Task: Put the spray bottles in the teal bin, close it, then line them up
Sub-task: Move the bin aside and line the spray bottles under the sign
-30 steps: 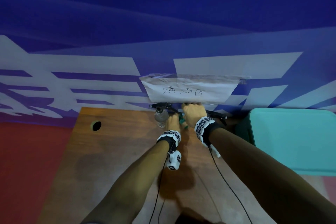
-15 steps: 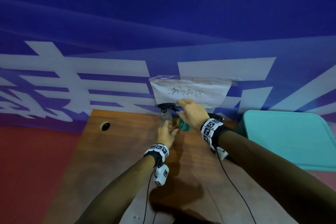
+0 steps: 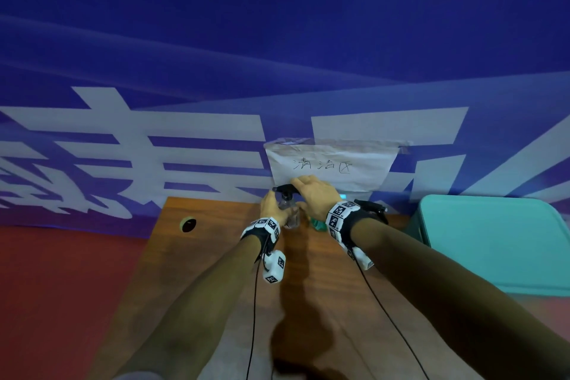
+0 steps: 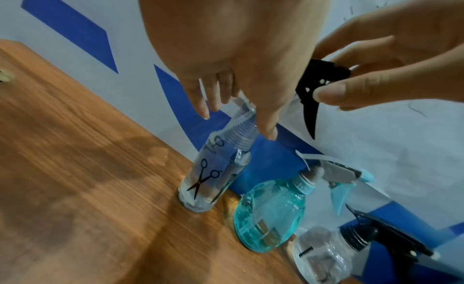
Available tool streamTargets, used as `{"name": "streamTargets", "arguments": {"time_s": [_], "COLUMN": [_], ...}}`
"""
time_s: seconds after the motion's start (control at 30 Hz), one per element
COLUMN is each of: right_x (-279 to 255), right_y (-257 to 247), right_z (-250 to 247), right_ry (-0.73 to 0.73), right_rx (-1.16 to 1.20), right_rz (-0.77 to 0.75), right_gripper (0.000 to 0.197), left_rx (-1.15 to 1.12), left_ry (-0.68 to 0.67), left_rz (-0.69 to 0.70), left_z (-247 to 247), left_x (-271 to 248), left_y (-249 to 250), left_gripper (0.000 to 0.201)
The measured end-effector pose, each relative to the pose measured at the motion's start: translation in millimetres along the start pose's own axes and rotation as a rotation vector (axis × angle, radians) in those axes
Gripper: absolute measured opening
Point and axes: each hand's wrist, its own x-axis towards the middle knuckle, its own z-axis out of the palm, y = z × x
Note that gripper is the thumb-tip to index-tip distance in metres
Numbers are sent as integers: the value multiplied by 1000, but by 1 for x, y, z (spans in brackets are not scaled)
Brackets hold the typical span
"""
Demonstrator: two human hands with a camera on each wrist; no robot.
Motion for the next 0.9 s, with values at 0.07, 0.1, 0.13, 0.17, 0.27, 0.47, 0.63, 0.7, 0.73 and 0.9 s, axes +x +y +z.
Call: {"name": "streamTargets", "arguments": {"time_s": [0.07,0.1,0.13,0.17,0.27,0.47,0.63,0.7,0.73,0.9], "right_x": [9,13,18,23,34,50,57,57,56,53], "right_y": [-3,-5,-7,-8,-12,-14,-17,-18,-18,-25], "right_z": [0,0,1,3,6,12,14,11,10,6], "right_ry": [-7,-20,-37,-53,-93,-132,-117,-104,-101,-104], "right_rx": [-3,-3,1,2,12,-100,-178,-191,-195,-215], "right_rz": [-9,-1,11,25,59,111,107,107,111,125], "right_gripper": [36,34,32,30,24,31,34,35,36,41], "left_rx": [58,99,93,80,107,75,184,182,176,156], "left_ry": [-29,-38,-48,-59,-88,-81,-59,-53,-57,-28], "left_rz": [23,27,25,11,29,30,44,45,55,127], "left_z": [-16,-21,-24,-24,-22,-14,-17,-20,-21,-22], "left_x": [-19,-23,-27,-25,-24,-15,-3,-6,-8,-17], "left_y": [26,31,34,32,29,17,7,15,17,20], "left_gripper": [57,51,49,49,39,11,5,6,5,11]}}
